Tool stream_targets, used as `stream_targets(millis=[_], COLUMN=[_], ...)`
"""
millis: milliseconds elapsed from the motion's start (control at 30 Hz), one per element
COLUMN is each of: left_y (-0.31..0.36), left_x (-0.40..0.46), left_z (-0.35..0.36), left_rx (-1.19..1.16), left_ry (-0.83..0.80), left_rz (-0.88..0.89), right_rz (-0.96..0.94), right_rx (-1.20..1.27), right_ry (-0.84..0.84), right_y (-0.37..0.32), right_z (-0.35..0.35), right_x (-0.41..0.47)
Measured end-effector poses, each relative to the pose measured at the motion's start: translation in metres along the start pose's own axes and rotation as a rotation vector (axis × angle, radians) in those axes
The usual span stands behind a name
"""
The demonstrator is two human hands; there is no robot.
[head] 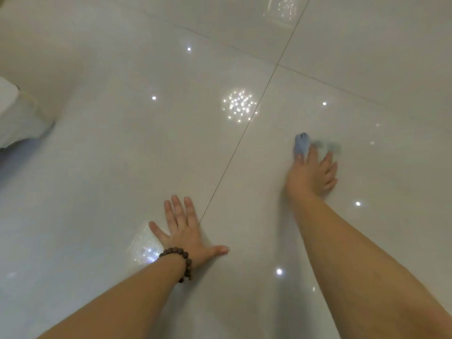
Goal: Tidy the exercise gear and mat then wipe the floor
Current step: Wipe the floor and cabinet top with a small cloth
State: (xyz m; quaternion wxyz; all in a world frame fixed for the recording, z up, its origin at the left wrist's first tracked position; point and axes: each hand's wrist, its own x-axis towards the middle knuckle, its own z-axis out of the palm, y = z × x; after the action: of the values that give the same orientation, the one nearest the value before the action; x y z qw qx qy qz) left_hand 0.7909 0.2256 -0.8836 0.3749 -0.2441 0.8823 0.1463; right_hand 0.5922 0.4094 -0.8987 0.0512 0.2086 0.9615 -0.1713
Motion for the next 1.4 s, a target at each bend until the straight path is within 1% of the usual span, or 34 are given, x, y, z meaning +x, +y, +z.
stream_targets(millis=[33,67,133,167,200,233,267,300,333,400,467,500,533,567,633,700,767,800,833,867,900,1000,1067,1100,1133,1167,1200,1267,1300,1367,1400], left_y=[0.000,0.001,0.003,0.004,0.004,0.004,0.003,0.002,0.002,0.001,-0.001,-0.002,-0.002,-0.002,-0.002,-0.001,0.000,-0.001,-0.001,-0.002,-0.002,-0.005,-0.006,-0.008,-0.011,-0.015,-0.023,-0.048,-0.065,-0.107,-0.127], left_x=[0.000,0.000,0.000,0.000,-0.001,-0.001,-0.002,-0.002,-0.002,0.000,0.003,0.003,0.003,0.004,0.005,0.005,0.004,0.004,0.003,0.002,0.001,-0.004,-0.003,-0.003,-0.004,-0.007,-0.010,-0.022,-0.031,-0.050,-0.057], left_z=[-0.001,-0.001,-0.003,-0.004,-0.005,-0.006,-0.006,-0.005,-0.005,-0.003,-0.001,0.000,0.001,0.003,0.005,0.004,0.004,0.003,0.004,0.003,0.002,0.001,0.000,-0.001,-0.003,-0.004,-0.003,-0.003,-0.003,0.001,0.004], left_rx=[-0.002,-0.004,0.006,0.014,0.016,0.011,0.003,-0.001,-0.002,0.003,0.006,0.002,-0.005,-0.012,-0.023,-0.006,0.007,-0.005,-0.021,-0.035,-0.045,-0.051,-0.059,-0.070,-0.077,-0.080,-0.080,-0.057,-0.046,-0.011,0.016], left_ry=[-0.007,-0.016,-0.028,-0.032,-0.039,-0.045,-0.047,-0.048,-0.050,-0.051,-0.041,-0.038,-0.031,-0.019,0.000,0.001,0.003,0.012,0.023,0.031,0.032,0.042,0.043,0.042,0.036,0.031,0.040,0.103,0.139,0.182,0.179], left_rz=[0.000,-0.003,-0.017,-0.021,-0.020,-0.017,-0.015,-0.010,-0.004,0.005,0.013,0.019,0.027,0.033,0.029,0.014,0.006,0.011,0.018,0.025,0.033,0.058,0.077,0.093,0.117,0.153,0.200,0.285,0.296,0.241,0.200], right_rz=[-0.071,-0.269,-0.814,-1.010,-1.116,-1.120,-1.035,-0.900,-0.733,-0.372,-0.050,0.024,0.001,-0.122,-0.528,-0.902,-1.145,-1.218,-1.231,-1.173,-1.048,-0.621,-0.375,-0.277,-0.227,-0.243,-0.313,-0.514,-0.588,-0.650,-0.645], right_rx=[0.013,0.002,-0.076,-0.131,-0.145,-0.139,-0.138,-0.135,-0.141,-0.146,-0.066,-0.035,-0.042,-0.073,-0.121,-0.188,-0.235,-0.242,-0.245,-0.228,-0.206,-0.133,-0.116,-0.115,-0.118,-0.139,-0.156,-0.188,-0.204,-0.215,-0.212], right_ry=[-0.026,-0.067,-0.196,-0.239,-0.266,-0.261,-0.224,-0.168,-0.104,-0.034,-0.006,-0.010,-0.020,-0.037,-0.117,-0.245,-0.371,-0.401,-0.393,-0.366,-0.322,-0.115,-0.063,-0.063,-0.071,-0.082,-0.098,-0.143,-0.181,-0.257,-0.268], right_y=[-0.021,-0.037,-0.046,-0.040,-0.032,-0.022,-0.010,0.001,0.014,0.027,0.006,-0.014,-0.035,-0.056,-0.095,-0.115,-0.114,-0.109,-0.099,-0.085,-0.067,0.005,0.032,0.033,0.030,0.025,0.021,0.024,0.031,0.052,0.063], right_z=[0.011,0.026,0.044,0.045,0.043,0.038,0.032,0.025,0.017,-0.005,-0.013,-0.007,0.005,0.021,0.054,0.068,0.066,0.061,0.058,0.053,0.045,0.019,0.011,0.012,0.018,0.025,0.031,0.037,0.035,0.023,0.016], right_x=[-0.023,-0.051,-0.112,-0.125,-0.120,-0.102,-0.078,-0.052,-0.024,0.027,0.045,0.038,0.022,-0.001,-0.064,-0.125,-0.149,-0.142,-0.128,-0.108,-0.087,-0.041,-0.050,-0.067,-0.089,-0.113,-0.136,-0.168,-0.176,-0.180,-0.178])
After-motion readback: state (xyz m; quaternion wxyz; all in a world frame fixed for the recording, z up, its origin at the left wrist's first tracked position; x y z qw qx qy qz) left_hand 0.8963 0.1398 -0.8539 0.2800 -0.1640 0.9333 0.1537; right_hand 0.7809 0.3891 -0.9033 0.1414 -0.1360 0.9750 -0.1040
